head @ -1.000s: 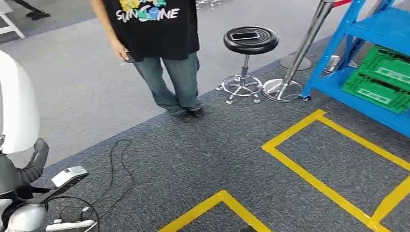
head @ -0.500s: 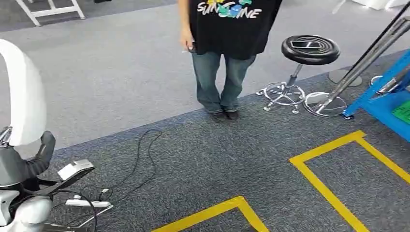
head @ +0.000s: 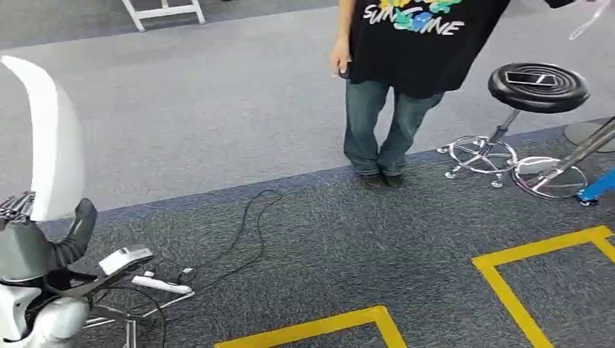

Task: Take the parts from the cabinet and place them on the table.

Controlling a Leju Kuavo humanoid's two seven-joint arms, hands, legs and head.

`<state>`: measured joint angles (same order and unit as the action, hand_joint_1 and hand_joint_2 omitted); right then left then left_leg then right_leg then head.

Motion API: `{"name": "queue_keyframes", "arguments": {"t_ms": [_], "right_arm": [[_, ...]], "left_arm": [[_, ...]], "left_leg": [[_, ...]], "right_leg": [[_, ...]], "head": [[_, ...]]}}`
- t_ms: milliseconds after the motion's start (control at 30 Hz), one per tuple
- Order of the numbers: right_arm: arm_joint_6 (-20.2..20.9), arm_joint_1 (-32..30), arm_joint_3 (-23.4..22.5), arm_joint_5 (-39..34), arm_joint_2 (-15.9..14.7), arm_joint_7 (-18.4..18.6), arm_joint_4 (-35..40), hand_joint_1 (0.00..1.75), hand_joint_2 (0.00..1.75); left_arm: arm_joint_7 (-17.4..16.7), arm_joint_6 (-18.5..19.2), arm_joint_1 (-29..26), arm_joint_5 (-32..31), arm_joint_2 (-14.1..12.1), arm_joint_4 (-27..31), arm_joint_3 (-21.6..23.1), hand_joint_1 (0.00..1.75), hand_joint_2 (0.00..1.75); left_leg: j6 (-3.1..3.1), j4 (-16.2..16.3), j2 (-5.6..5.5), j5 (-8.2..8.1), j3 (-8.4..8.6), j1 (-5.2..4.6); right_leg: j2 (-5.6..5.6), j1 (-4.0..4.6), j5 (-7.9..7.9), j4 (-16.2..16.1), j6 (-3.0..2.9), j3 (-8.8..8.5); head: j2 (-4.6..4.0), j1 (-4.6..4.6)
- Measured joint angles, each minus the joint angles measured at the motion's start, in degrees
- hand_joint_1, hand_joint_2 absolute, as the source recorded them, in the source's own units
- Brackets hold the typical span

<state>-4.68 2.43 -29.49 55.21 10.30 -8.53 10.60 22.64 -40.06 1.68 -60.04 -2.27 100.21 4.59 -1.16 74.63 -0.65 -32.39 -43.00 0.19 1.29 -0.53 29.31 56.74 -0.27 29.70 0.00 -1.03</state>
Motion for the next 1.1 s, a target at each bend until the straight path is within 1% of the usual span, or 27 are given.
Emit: {"name": "queue_keyframes", "arguments": {"t_ms": [33, 67, 133, 167, 200, 233, 333, 367, 400, 433, 500, 533, 567, 600, 633, 667, 700, 733, 767, 833, 867, 933, 967, 1000, 1033, 1067, 1100], "right_arm": [[0.0, -0.01, 0.0, -0.02, 0.0, 0.02, 0.0, 0.0, 1.75], [-0.02, -0.02, 0.0, -0.02, 0.0, 0.02, 0.0, 0.0, 1.75], [-0.31, 0.0, 0.0, -0.02, -0.05, 0.11, 0.0, 0.0, 1.75], [-0.72, -0.02, 0.0, -0.02, -0.05, 0.29, 0.0, 0.0, 1.75], [-1.24, -0.2, 0.0, 0.06, -0.11, 0.55, -0.02, 0.0, 1.75], [-1.77, -0.35, 0.0, 0.13, -0.15, 0.68, 0.0, 0.0, 1.75], [-1.99, -0.33, 0.0, 0.44, -0.4, 0.72, 0.0, 0.0, 1.75], [-1.99, -0.33, 0.0, 0.74, -0.68, 0.61, 0.07, 0.0, 1.75], [-2.01, -0.46, 0.02, 0.96, -1.16, 0.37, 0.05, 0.0, 1.75], [-2.1, -0.48, 0.02, 1.2, -1.29, 0.07, 0.07, 0.0, 1.75], [-2.03, -0.13, 0.04, 1.22, -1.36, -0.31, 0.07, 0.0, 1.75], [-2.01, 0.18, 0.06, 1.27, -1.44, -0.59, 0.07, 0.0, 1.75], [-2.03, 0.36, 0.09, 1.38, -1.47, -0.68, 0.07, 0.0, 1.75], [-2.08, 0.36, 0.09, 1.57, -1.49, -0.7, 0.07, 0.0, 1.75], [-2.12, 0.33, 0.11, 1.71, -1.49, -0.65, 0.07, 0.0, 1.75], [-2.14, 0.18, 0.11, 1.86, -1.51, -0.61, 0.05, 0.0, 1.75], [-2.16, 0.09, 0.11, 1.86, -1.58, -0.7, 0.05, 0.0, 1.75], [-2.32, 0.26, 0.11, 1.86, -1.58, -0.7, 0.05, 0.0, 1.75], [-2.38, 0.39, 0.11, 1.9, -1.58, -0.54, 0.05, 0.0, 1.75], [-2.51, 0.23, 0.13, 2.19, -1.62, -0.18, 0.05, 0.0, 1.75], [-2.56, -0.08, 0.13, 2.27, -1.66, -0.13, 0.05, 0.0, 1.75], [-2.6, -0.92, 0.13, 2.4, -2.06, -0.13, 0.05, 0.0, 1.75], [-2.6, -1.21, 0.13, 2.43, -2.1, -0.13, 0.05, 0.0, 1.75], [-2.56, -1.44, 0.13, 2.49, -2.12, -0.11, 0.05, 0.0, 1.75], [-2.56, -1.58, 0.13, 2.51, -2.14, -0.11, 0.05, 0.0, 1.75], [-2.56, -1.63, 0.13, 2.54, -2.17, -0.09, 0.05, 0.0, 1.75], [-2.58, -1.6, 0.13, 2.58, -2.21, -0.09, 0.05, 0.0, 1.75]], "left_arm": [[-0.02, 0.0, -0.11, -0.02, -0.02, -0.09, 0.0, 1.75, 1.75], [-0.02, 0.0, -0.17, 0.0, -0.04, -0.15, 0.02, 1.75, 1.75], [-0.17, 0.0, -0.18, -0.02, -0.04, -0.17, 0.02, 1.75, 1.75], [-0.37, 0.0, -0.18, -0.02, -0.09, -0.17, 0.02, 1.75, 1.75], [-0.44, 0.0, -0.15, -0.04, -0.07, -0.22, 0.02, 1.75, 1.75], [-0.46, 0.0, -0.04, -0.15, -0.02, -0.24, 0.07, 1.75, 1.75], [-0.54, 0.0, -0.72, -0.57, 0.04, -0.26, 0.09, 1.75, 1.75], [-0.61, 0.0, -0.79, -0.88, 0.15, -0.26, 0.09, 1.75, 1.75], [-0.76, -0.04, -0.82, -1.25, 0.5, -0.26, 0.09, 1.75, 1.75], [-0.85, -0.02, -0.83, -1.33, 0.52, -0.26, 0.07, 1.75, 1.75], [-0.81, -0.02, -0.97, -1.25, 1.03, -0.44, 0.09, 1.75, 1.75], [-0.59, -0.02, -1.03, -1.18, 1.22, -0.61, 0.09, 1.75, 1.75], [-0.35, -0.02, -1.03, -1.18, 1.33, -0.74, 0.09, 1.75, 1.75], [-0.15, -0.02, -1.03, -1.18, 1.46, -0.96, 0.09, 1.75, 1.75], [-0.11, -0.02, -1.0, -1.22, 1.51, -1.09, 0.09, 1.75, 1.75], [-0.11, -0.02, -0.94, -1.25, 1.51, -1.14, 0.07, 1.75, 1.75], [-0.13, -0.02, -0.88, -1.27, 1.51, -1.22, 0.04, 1.75, 1.75], [-0.13, -0.02, -0.56, -1.22, 1.49, -1.35, 0.04, 1.75, 1.75], [-0.17, 0.04, -0.41, -1.25, 1.49, -1.42, 0.04, 1.75, 1.75], [-0.17, 0.0, -0.44, -1.22, 1.42, -1.53, 0.04, 1.75, 1.75], [-0.17, 0.0, -0.38, -1.25, 1.31, -1.53, 0.04, 1.75, 1.75], [-0.15, -0.02, -0.07, -1.25, 1.33, -1.6, 0.07, 1.75, 1.75], [-0.15, -0.02, 0.13, -1.22, 1.33, -1.71, 0.07, 1.75, 1.75], [-0.15, -0.02, 0.16, -1.22, 1.33, -1.86, 0.07, 1.75, 1.75], [-0.15, 0.0, 0.12, -1.25, 1.33, -2.01, 0.07, 1.75, 1.75], [-0.2, 0.0, 0.15, -1.44, 1.25, -2.16, 0.07, 1.75, 1.75], [-0.41, 0.0, 0.21, -1.79, 1.2, -2.32, 0.07, 1.75, 1.75]], "left_leg": [[-0.14, 1.9, 0.07, -0.07, -1.02, 0.18], [-0.2, 0.84, 0.13, 1.25, -0.5, 0.28], [-0.06, -7.13, 0.87, 6.02, 3.62, 0.34], [0.17, -12.71, 2.68, 8.47, 6.61, 0.26], [0.4, -14.9, 6.25, 7.41, 8.0, -0.63], [1.22, -16.01, 6.2, 7.14, 7.99, -0.91], [2.18, -15.93, 4.14, 7.05, 7.56, -1.14], [2.76, -16.42, 3.27, 7.31, 7.9, -0.64], [2.97, -16.46, 2.6, 7.29, 7.94, -0.57], [3.36, -16.45, 1.99, 7.27, 7.92, -0.54], [3.73, -16.42, 0.56, 7.17, 7.96, -0.56], [3.75, -16.41, -0.21, 7.15, 8.03, -0.59], [3.76, -16.4, -1.09, 7.14, 8.15, -0.6], [3.73, -16.36, -2.11, 7.11, 8.33, -0.6], [3.64, -16.29, -3.06, 7.04, 8.5, -0.58], [3.54, -16.23, -3.88, 6.98, 8.69, -0.54], [3.34, -16.22, -4.43, 6.94, 8.51, -0.37], [2.95, -15.78, -5.1, 7.08, 8.08, -0.56], [2.59, -15.78, -5.69, 7.31, 7.4, -0.26], [1.67, -16.3, -7.23, 7.86, 7.24, 0.08], [1.4, -16.15, -8.05, 7.73, 7.24, -0.08], [0.97, -12.38, -2.7, 5.15, 5.61, -0.34], [0.67, -7.8, -1.08, 2.93, 3.5, -0.23], [0.44, -2.92, -0.35, 0.96, 1.21, -0.07], [0.23, 0.65, -0.08, -0.05, -0.56, 0.11], [0.06, 1.36, -0.01, 0.42, -0.95, 0.26], [-0.02, -0.4, 0.11, 2.02, -0.08, 0.39]], "right_leg": [[0.73, 0.04, 0.13, 0.01, 0.0, -0.08], [1.53, 0.05, 0.32, 0.01, 0.07, -0.3], [2.89, 0.05, 0.83, 0.01, 0.25, -1.01], [3.5, 0.07, 1.18, 0.01, 0.44, -1.54], [3.97, 0.41, 1.51, -0.01, 0.83, -1.53], [4.54, 0.73, 1.9, 0.19, 1.33, -1.68], [6.88, 0.77, 2.29, -0.32, 2.04, -2.33], [6.05, 0.45, 2.9, -0.14, 2.56, -1.91], [2.19, 0.3, 4.16, 1.9, 2.68, -1.22], [0.47, 0.32, 5.87, 5.38, 2.74, 0.52], [-0.59, 0.38, 9.77, 15.52, 2.83, 5.76], [-0.62, 0.4, 10.1, 18.4, 2.89, 7.44], [-0.63, 0.39, 8.96, 18.44, 2.82, 7.84], [-0.69, 0.37, 6.48, 15.82, 2.66, 6.93], [-1.09, 0.31, 3.22, 11.3, 2.55, 5.22], [-2.51, 0.16, -0.01, 5.9, 2.34, 3.19], [-6.23, -0.17, -0.67, 3.09, 2.24, 2.11], [-7.5, -0.45, -0.48, 1.81, 2.21, 2.04], [-6.7, -0.26, 0.55, 0.53, 2.11, 0.7], [-5.55, 0.02, 0.35, 0.6, 1.62, 0.65], [-4.45, -0.6, -0.02, -0.22, 1.09, 0.2], [-2.74, -0.38, -0.05, -0.74, 0.6, -0.49], [-1.81, -0.23, 0.04, -0.74, 0.5, -0.61], [-0.92, -0.13, 0.2, -0.73, 0.39, -0.73], [-0.02, -0.1, 0.36, -0.72, 0.34, -0.81], [0.8, -0.1, 0.48, -0.7, 0.4, -0.95], [1.52, -0.1, 0.69, -0.7, 0.45, -1.13]], "head": [[-0.02, -0.02], [-0.02, 0.0], [0.0, -0.02], [0.0, -0.02], [-0.02, -0.02], [-0.02, -0.17], [0.0, 0.11], [0.0, 0.09], [-0.02, 0.55], [0.0, 0.72], [0.0, 0.85], [0.0, 0.87], [0.0, 0.83], [0.0, 0.89], [0.0, 0.96], [0.0, 0.96], [0.0, 0.96], [0.0, 0.85], [-0.02, 1.18], [0.0, 1.2], [0.0, 1.14], [0.0, 0.59], [0.0, 0.7], [-0.02, 0.57], [0.0, 0.52], [0.0, 0.5], [-0.02, 0.5]]}}
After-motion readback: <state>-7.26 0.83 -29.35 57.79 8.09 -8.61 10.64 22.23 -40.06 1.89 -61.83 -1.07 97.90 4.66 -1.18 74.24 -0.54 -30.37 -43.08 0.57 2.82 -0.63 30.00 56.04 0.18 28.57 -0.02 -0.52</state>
